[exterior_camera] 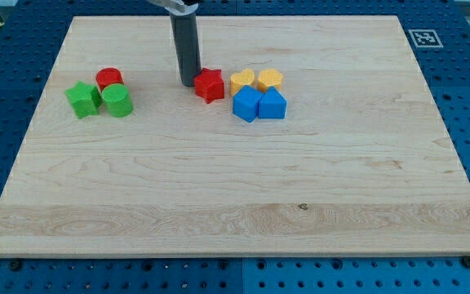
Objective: Keep red circle parallel right to green circle
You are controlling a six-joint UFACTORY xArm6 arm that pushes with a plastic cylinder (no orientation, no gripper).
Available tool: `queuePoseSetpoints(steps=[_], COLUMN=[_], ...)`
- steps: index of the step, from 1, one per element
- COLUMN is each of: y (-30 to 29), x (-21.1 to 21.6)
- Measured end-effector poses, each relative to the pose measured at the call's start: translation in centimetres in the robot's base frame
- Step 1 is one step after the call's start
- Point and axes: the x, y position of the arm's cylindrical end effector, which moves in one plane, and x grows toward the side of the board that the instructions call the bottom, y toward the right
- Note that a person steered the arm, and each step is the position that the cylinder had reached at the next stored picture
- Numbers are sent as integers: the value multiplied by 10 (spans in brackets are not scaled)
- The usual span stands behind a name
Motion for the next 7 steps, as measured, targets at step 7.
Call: queuePoseSetpoints(steps=[7], y=[-100], x=[-62])
